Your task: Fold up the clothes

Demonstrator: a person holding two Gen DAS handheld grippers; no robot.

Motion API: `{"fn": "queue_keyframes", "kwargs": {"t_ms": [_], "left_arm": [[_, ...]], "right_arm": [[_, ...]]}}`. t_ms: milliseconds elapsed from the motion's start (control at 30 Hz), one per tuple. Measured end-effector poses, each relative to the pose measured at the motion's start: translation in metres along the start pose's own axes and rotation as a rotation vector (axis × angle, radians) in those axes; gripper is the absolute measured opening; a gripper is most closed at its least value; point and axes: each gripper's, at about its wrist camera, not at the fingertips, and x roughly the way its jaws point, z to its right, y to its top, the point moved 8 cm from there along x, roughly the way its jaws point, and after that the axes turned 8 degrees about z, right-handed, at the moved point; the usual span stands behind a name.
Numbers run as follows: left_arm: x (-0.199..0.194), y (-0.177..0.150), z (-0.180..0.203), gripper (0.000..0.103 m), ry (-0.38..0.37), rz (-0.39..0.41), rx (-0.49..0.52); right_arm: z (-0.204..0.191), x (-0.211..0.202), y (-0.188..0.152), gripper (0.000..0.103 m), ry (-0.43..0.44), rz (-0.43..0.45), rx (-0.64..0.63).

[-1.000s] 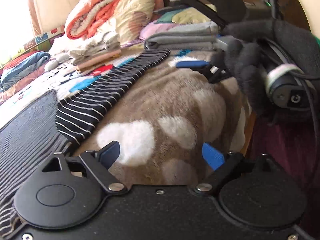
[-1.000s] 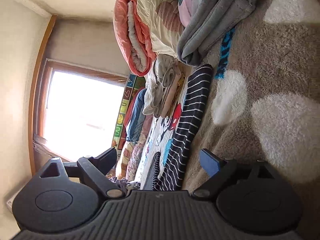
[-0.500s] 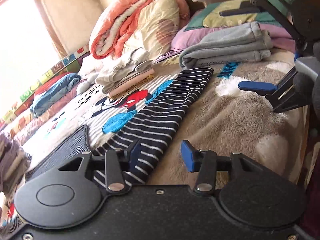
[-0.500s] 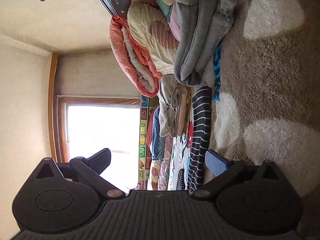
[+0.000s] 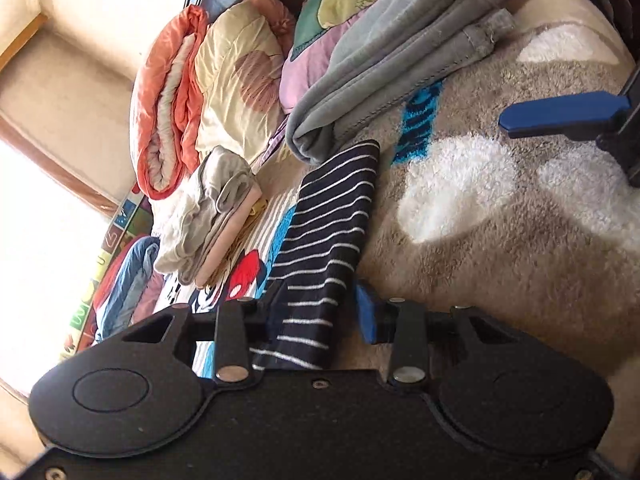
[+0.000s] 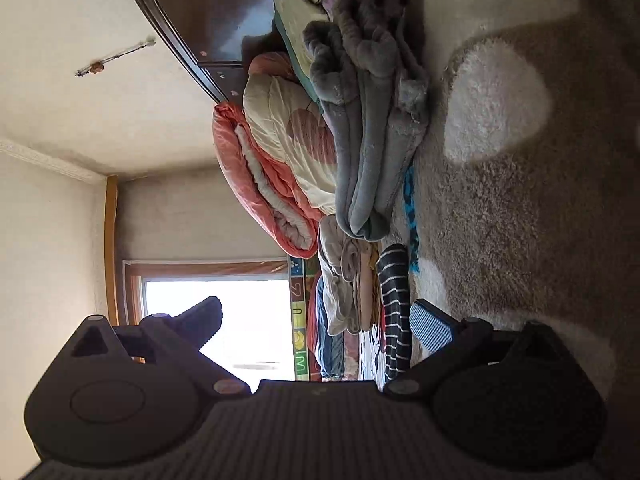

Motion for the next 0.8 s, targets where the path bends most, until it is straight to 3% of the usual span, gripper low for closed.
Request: {"fn": "queue_keyframes", "kwargs": {"t_ms": [467, 567, 700, 800], "left_arm": [[0.068, 0.034, 0.003, 0.029, 0.060, -0.084, 0.124], [0.080, 0.039, 0.004, 0.023, 0.063, -0.113, 0.131], [0.091, 0.039, 0.004, 0.002, 0.029, -0.143, 0.108], [0.088, 0.041, -0.004, 0.002, 0.002, -0.146, 0.035]], "right_arm": [[0.011, -0.005, 0.023, 0.098, 0.036, 0.087, 0.089], [0.012, -0.006, 0.024, 0.098, 0.040, 0.095, 0.092], [0.013, -0.007, 0.026, 0.098, 0.043, 0.104, 0.097], [0.012, -0.006, 0.025, 0.098, 0.039, 0.100, 0.083]]}}
